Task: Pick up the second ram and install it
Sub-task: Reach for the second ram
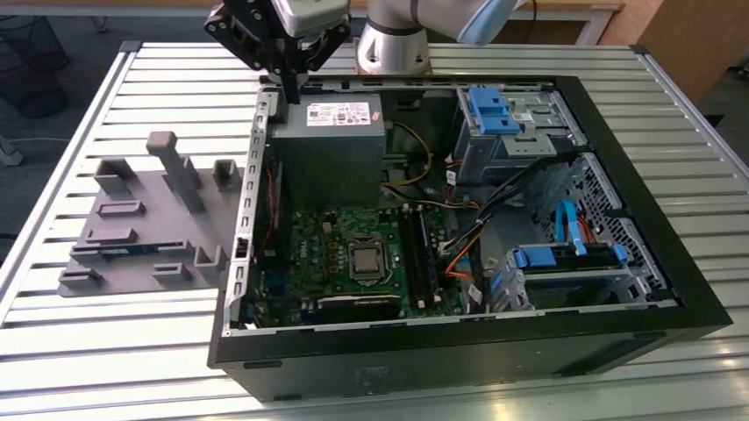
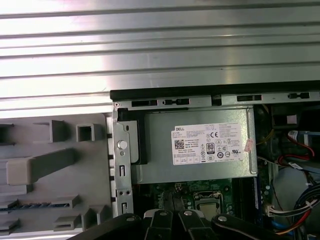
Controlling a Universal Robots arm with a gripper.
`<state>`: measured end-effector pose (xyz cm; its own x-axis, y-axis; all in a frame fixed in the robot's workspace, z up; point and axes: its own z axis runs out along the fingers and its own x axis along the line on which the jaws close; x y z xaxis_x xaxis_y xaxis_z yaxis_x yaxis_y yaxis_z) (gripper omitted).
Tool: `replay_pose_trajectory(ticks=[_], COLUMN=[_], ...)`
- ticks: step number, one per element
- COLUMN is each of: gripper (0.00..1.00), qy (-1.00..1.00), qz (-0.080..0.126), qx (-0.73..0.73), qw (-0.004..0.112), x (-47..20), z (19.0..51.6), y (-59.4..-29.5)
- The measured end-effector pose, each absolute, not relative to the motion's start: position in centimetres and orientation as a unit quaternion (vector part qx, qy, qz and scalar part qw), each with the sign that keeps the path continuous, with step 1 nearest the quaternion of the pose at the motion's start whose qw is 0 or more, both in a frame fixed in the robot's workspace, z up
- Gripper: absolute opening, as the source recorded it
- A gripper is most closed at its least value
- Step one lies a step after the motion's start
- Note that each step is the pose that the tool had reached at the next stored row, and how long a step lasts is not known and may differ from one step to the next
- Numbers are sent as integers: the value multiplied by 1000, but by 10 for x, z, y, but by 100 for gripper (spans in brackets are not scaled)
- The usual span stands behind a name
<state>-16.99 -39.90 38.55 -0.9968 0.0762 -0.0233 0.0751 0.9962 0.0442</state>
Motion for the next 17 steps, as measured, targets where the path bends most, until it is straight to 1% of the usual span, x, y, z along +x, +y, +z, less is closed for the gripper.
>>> replay_pose_trajectory(ticks=[17], gripper=[11], qy=[999], qz=[22], qx=[38], qw=[12], x=[-175], z=[384], y=[-399])
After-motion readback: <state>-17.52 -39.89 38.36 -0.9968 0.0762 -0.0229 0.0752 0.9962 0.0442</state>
